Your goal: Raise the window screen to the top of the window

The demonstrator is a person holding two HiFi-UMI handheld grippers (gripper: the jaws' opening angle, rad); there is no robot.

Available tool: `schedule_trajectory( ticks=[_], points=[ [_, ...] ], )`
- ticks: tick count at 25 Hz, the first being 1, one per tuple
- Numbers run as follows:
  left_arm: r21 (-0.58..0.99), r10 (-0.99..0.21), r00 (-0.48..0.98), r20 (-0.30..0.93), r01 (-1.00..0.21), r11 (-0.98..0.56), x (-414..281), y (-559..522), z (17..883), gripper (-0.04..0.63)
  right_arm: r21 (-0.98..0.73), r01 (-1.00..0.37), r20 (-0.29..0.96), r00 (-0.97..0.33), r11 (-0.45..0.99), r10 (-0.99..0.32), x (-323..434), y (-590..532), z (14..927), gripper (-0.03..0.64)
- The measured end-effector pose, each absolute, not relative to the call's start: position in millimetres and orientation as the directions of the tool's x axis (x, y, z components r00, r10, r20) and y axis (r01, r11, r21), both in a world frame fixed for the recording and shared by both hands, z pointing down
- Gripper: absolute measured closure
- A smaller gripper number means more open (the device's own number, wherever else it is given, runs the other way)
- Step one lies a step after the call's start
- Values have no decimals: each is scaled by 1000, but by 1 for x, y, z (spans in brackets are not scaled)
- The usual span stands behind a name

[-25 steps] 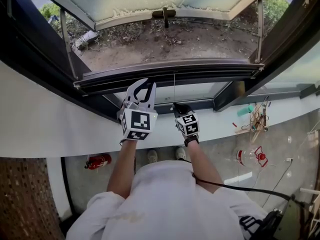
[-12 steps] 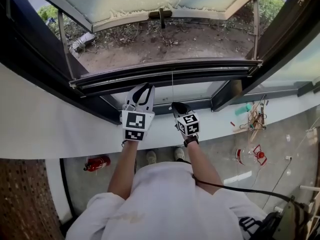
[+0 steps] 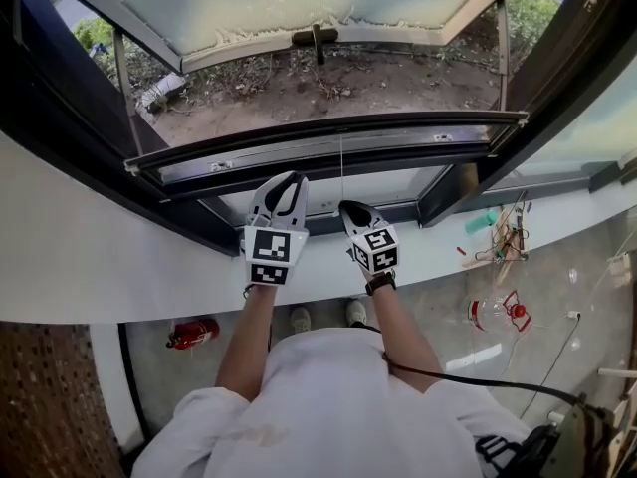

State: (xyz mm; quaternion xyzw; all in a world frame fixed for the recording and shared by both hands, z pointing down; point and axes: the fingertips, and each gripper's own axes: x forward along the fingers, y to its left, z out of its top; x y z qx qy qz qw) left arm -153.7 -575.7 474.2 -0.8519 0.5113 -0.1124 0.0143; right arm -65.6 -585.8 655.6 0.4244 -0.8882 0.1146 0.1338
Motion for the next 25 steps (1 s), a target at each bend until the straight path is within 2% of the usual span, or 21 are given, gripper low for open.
schedule_trajectory(
  ticks=[12, 25],
  points=[
    [-114, -869, 460, 181, -868, -484, -152, -575, 478, 546, -123, -776, 285, -625, 619, -727, -68, -585, 638, 614],
    [-117, -873, 456, 176, -870, -478, -151, -575, 479, 546, -136, -749, 151, -663, 649, -733, -78, -587, 574, 614]
  ],
)
